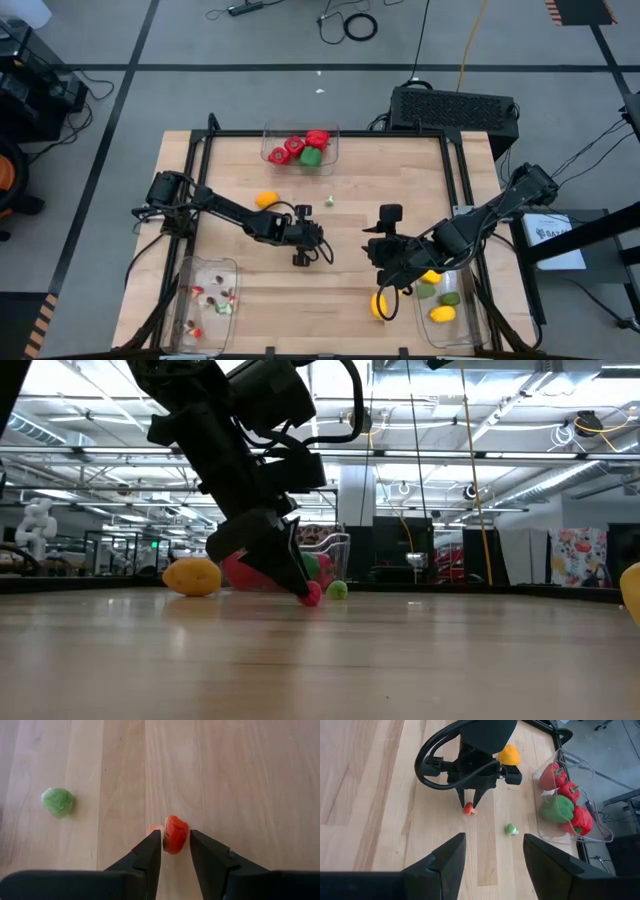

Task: Sort produce into baskets
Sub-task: Put the red mushroom into the bottom left transparent bin

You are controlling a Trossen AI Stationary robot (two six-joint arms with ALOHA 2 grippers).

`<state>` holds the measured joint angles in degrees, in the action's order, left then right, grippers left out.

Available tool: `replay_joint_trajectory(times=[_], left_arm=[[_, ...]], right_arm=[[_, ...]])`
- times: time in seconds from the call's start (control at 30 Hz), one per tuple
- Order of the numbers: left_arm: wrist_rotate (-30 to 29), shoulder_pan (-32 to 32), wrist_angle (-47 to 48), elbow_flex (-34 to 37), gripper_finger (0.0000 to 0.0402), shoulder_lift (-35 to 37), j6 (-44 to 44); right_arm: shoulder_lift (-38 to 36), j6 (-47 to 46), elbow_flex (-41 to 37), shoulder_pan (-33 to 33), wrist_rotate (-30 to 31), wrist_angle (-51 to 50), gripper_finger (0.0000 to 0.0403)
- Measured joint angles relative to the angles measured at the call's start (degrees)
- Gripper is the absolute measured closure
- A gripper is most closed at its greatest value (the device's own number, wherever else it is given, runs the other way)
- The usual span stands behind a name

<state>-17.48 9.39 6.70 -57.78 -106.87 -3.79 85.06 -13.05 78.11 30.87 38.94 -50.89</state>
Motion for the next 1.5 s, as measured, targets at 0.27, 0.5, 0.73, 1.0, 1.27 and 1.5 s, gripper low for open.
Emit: replay_joint_trajectory(times=[0.27,0.5,0.73,1.0,1.27,1.5], left_arm=[[-0.1,0.0,0.2,0.0,0.0291,0.0,0.4],[-0.3,0.0,0.2,0.0,0.0291,0.0,0.4],[-0.3,0.0,0.2,0.0,0.0291,0.0,0.5],[-0.4,0.0,0.2,0.0,0.0291,0.0,0.5],[-0.3,0.0,0.2,0.0,0.0321,0.0,0.5],[-0.3,0.3,0.2,0.0,0.033,0.0,0.6]], right_arm=[[0.0,0.0,0.0,0.0,0.0,0.0,0.0211],[0.0,0.0,0.0,0.0,0.0,0.0,0.0211],[0.0,0.0,0.0,0.0,0.0,0.0,0.0211],[0.0,0.0,0.0,0.0,0.0,0.0,0.0211],[0.0,0.0,0.0,0.0,0.0,0.0,0.0211],[0.0,0.0,0.0,0.0,0.0,0.0,0.0211]])
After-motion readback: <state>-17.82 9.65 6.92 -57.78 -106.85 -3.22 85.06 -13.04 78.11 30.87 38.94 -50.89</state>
